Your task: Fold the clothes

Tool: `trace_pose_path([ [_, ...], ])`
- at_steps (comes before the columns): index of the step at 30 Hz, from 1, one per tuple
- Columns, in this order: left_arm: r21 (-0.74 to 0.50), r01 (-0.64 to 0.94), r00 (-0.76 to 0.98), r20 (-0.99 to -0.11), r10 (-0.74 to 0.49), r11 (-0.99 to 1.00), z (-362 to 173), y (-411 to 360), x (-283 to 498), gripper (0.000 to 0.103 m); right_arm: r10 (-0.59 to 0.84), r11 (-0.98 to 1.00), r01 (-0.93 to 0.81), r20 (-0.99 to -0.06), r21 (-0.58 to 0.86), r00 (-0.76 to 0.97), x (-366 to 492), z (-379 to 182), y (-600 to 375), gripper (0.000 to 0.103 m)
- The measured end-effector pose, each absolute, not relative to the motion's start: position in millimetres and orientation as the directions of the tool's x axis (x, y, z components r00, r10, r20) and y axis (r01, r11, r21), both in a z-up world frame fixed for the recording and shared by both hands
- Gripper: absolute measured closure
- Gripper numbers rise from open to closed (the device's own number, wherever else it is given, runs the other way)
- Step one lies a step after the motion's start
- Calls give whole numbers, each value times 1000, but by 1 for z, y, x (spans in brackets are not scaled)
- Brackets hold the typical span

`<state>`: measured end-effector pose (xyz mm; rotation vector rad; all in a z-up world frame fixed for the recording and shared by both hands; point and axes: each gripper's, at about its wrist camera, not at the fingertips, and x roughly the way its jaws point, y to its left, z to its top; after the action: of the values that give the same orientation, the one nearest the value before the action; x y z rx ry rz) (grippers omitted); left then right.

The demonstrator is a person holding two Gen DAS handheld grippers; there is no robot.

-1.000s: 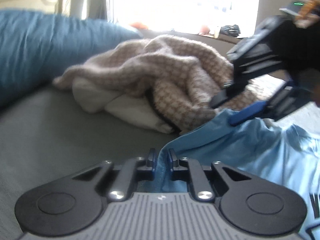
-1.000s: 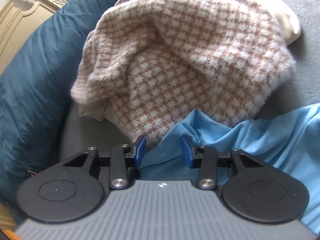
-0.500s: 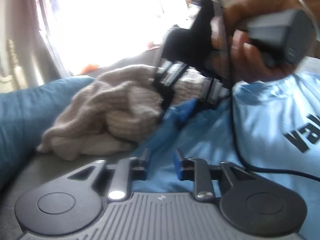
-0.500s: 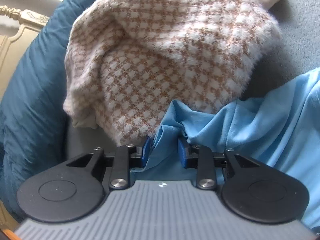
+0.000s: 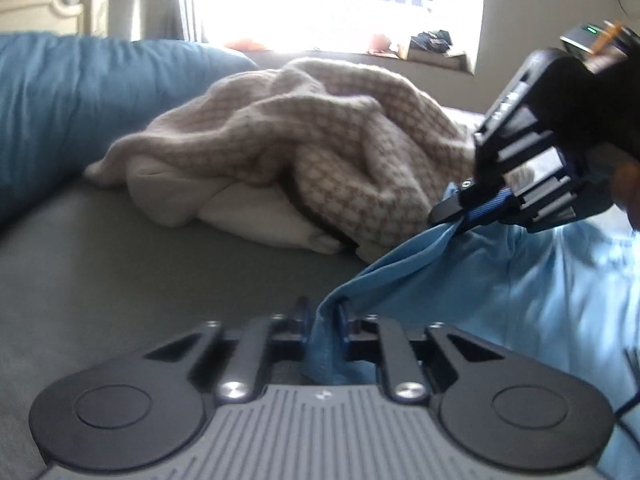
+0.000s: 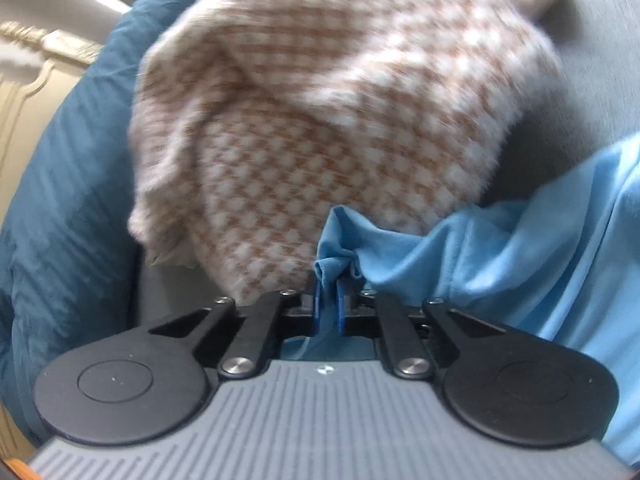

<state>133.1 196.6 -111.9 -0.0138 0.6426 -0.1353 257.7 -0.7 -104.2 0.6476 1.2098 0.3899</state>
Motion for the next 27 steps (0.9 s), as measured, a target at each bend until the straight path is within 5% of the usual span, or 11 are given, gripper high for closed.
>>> trace_pose_path([
  [8,-200,31,832,-538,-136,979,-83,214,117,98,674,723,-210,-608,658,418,257,-60,7,99],
  [13,-268,24,815,-553,-174,963,-75,220,112,99,714,677,-175,-580,715,392,260,-65,-4,99],
  [27,-262,346,714,-550,-434,901,-52,140,64,100,725,677,-226,-580,701,372,219,-56,-98,99],
])
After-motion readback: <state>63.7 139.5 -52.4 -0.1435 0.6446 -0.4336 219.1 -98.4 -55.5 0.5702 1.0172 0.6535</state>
